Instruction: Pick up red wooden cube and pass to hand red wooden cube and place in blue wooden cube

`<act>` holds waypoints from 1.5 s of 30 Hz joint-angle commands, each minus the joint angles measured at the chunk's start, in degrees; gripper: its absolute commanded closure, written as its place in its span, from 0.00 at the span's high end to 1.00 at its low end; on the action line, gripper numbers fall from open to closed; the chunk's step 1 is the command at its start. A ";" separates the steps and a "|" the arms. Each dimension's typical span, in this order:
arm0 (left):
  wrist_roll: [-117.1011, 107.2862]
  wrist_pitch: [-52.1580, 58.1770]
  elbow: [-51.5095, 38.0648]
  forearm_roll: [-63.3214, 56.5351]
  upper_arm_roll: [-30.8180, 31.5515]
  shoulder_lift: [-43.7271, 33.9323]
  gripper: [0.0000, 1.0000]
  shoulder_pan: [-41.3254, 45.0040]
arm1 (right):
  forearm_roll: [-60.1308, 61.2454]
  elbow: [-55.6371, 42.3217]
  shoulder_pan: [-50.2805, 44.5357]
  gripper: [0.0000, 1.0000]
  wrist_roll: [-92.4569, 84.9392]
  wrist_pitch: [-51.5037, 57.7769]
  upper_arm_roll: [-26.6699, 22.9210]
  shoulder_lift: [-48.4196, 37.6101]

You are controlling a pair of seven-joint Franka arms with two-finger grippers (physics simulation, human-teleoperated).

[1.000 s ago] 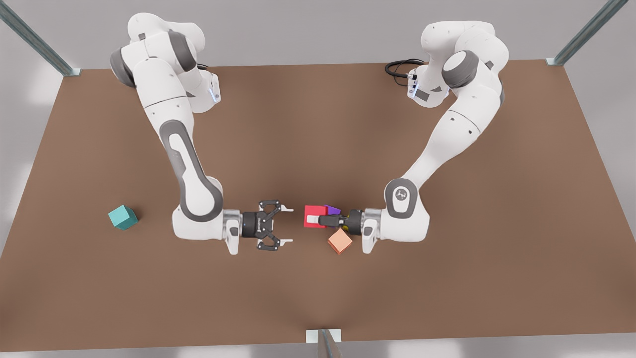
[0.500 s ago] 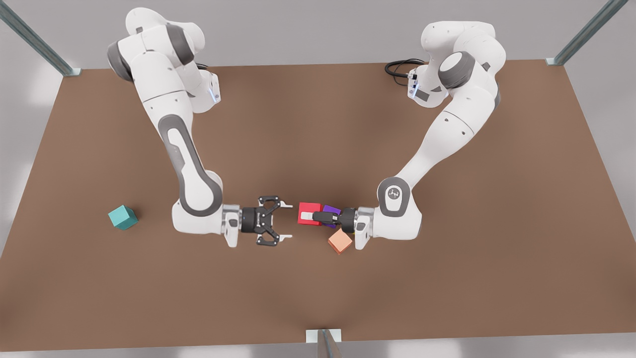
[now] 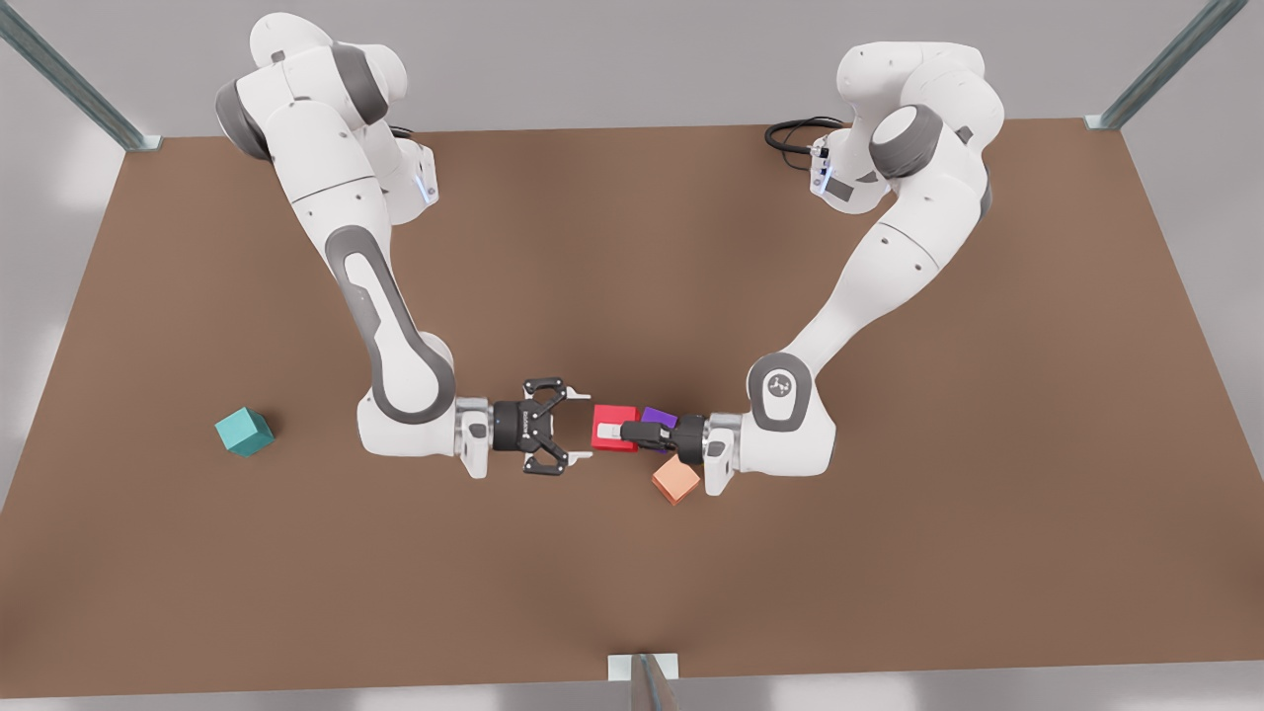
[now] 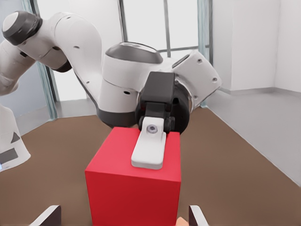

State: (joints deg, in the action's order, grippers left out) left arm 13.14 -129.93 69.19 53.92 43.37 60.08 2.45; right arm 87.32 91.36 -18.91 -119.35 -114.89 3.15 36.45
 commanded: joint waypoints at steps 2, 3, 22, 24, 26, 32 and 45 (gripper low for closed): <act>6.81 -0.14 -0.02 1.28 0.05 -0.05 0.49 0.01 | 0.66 -0.31 -0.08 1.00 -2.46 0.02 0.02 0.37; 6.81 -0.23 -0.02 1.19 0.05 0.04 0.49 0.10 | 0.93 -0.57 -0.16 1.00 -2.38 -0.07 0.02 0.64; 6.73 -0.76 -1.34 1.28 0.13 0.83 0.49 1.41 | 5.06 -1.54 -3.42 1.00 -1.85 -2.70 0.02 2.49; 6.73 -1.11 -1.34 1.28 0.13 0.92 0.49 1.68 | 5.06 -1.62 -3.50 1.00 -1.85 -2.79 0.02 2.49; 6.81 -1.20 -1.34 1.28 0.13 1.01 0.49 1.68 | 5.58 -1.71 -3.77 1.00 -1.76 -3.14 0.02 2.48; 6.73 -1.20 -1.52 1.28 0.13 1.09 0.49 1.77 | 5.50 -1.71 -3.94 0.68 -1.76 -3.32 0.01 2.49; 6.64 -1.11 -1.43 1.37 0.13 1.09 1.00 1.68 | 5.50 -1.71 -3.59 0.66 -1.76 -3.32 0.02 2.49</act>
State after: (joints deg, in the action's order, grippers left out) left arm 17.34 -131.22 67.78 55.47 43.46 61.27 4.15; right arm 92.62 89.67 -22.50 -120.70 -118.15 3.14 39.00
